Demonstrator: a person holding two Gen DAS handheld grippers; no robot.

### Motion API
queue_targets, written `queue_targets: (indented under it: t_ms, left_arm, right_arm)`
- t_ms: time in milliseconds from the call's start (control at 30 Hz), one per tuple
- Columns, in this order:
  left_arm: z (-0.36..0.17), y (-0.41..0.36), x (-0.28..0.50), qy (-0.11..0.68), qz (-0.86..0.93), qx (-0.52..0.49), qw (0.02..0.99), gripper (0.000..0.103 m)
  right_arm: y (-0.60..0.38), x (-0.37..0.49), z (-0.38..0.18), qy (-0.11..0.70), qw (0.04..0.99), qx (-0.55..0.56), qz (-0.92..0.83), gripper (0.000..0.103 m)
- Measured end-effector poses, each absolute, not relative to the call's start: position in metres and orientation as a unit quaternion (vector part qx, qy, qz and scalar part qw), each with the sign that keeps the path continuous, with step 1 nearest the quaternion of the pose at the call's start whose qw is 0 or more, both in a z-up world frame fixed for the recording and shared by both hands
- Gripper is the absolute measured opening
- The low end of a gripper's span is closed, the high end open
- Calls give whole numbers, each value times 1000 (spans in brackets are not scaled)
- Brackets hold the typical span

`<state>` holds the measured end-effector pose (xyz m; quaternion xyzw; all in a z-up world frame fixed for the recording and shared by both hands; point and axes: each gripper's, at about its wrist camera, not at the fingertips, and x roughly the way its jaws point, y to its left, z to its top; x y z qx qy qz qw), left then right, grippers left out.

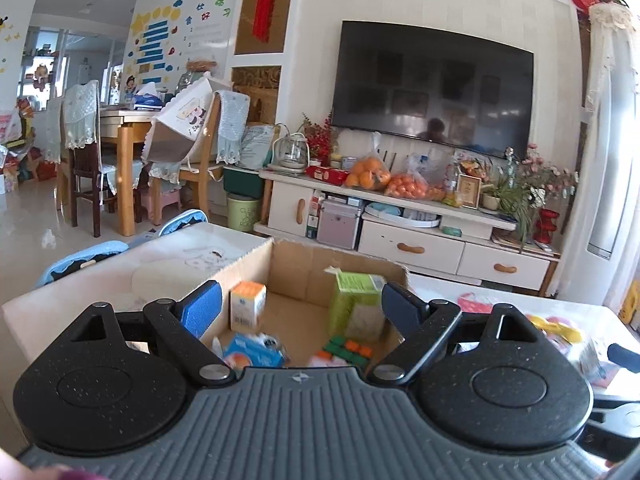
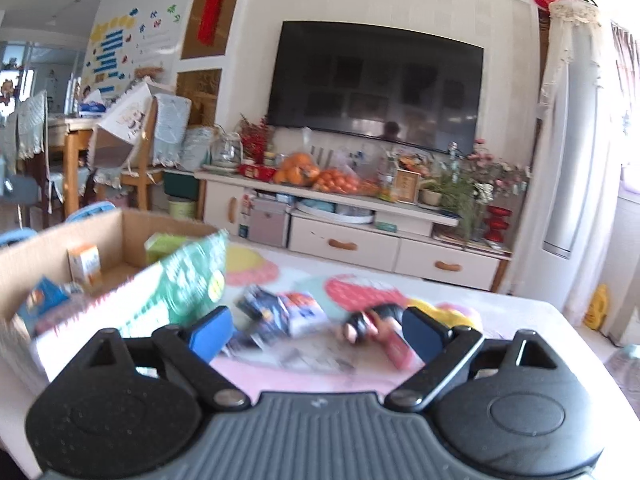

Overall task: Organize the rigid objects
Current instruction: 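Withdraw both open tools from the cardboard box, then move left tool to the blue space-print cube while right tool approaches the pink cube box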

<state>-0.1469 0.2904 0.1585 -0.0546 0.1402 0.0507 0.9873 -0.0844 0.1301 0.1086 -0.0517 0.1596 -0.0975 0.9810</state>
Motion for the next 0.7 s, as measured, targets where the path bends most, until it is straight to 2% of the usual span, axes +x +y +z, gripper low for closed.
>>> queue_targets:
  t_ms: [433,700]
  left_arm:
    - [160,257,-191,147,42,-10,988,103]
    - [171,238,-226,128,47,32,990,103]
  right_arm:
    - [86,-143,66,196,973,-39,-116,92]
    - [55,-169,67,183,973,-2,-139,93]
